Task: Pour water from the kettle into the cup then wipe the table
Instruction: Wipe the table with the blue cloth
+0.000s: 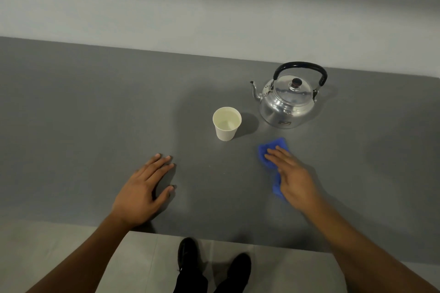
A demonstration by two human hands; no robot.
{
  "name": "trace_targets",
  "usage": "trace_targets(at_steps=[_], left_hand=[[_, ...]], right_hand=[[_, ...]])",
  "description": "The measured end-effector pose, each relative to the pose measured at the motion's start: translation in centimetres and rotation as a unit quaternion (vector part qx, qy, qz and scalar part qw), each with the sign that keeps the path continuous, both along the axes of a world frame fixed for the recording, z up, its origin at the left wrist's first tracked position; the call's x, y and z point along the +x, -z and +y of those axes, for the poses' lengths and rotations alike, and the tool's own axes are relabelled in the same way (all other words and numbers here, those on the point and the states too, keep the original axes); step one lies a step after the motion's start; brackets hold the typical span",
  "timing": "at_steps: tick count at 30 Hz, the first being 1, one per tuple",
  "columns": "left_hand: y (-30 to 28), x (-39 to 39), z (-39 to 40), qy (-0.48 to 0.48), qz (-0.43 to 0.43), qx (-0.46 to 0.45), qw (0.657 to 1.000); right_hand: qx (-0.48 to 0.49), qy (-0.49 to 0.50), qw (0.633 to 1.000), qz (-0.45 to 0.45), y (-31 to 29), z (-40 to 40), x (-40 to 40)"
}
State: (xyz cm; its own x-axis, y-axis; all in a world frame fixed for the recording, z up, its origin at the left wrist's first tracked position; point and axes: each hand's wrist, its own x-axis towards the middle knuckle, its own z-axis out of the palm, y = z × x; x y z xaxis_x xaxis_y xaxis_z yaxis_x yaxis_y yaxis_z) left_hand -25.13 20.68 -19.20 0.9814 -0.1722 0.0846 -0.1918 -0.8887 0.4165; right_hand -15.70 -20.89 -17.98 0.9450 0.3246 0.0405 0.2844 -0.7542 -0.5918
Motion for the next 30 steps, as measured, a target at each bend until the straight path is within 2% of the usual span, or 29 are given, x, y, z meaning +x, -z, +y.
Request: trace_targets(at_steps=[4, 10, 16, 19, 23, 27, 30], left_hand=[[0.1, 0.1, 0.0, -0.001, 0.001, 0.003, 1.000], [0.0, 0.0, 0.0, -0.004, 0.004, 0.002, 1.000], [0.1, 0.2, 0.1, 0.000, 0.003, 0.004, 1.000], [0.4, 0.2, 0.2, 0.004, 0.004, 0.005, 1.000], [0.6, 0.2, 0.4, 0.005, 0.007, 0.005, 1.000], [0.7, 0.2, 0.4, 0.003, 0.010, 0.005, 1.000], [0.5, 0.3, 0.2, 0.001, 0.011, 0.006, 1.000]], right_hand=[[-0.009, 0.021, 1.000, 0.017, -0.1, 4.0, 3.7], [-0.018, -0.067, 0.998, 0.001, 0.3, 5.1, 0.6], [-0.001, 0.069, 0.998, 0.012, -0.4, 2.3, 1.9], [-0.011, 0.050, 0.999, -0.008, -0.8, 4.8, 3.9], [0.006, 0.031, 0.999, 0.020, -0.5, 6.5, 2.6], [0.022, -0.064, 0.997, 0.023, -0.7, 4.2, -2.2], [0.033, -0.035, 0.999, 0.025, -0.9, 1.6, -3.4]])
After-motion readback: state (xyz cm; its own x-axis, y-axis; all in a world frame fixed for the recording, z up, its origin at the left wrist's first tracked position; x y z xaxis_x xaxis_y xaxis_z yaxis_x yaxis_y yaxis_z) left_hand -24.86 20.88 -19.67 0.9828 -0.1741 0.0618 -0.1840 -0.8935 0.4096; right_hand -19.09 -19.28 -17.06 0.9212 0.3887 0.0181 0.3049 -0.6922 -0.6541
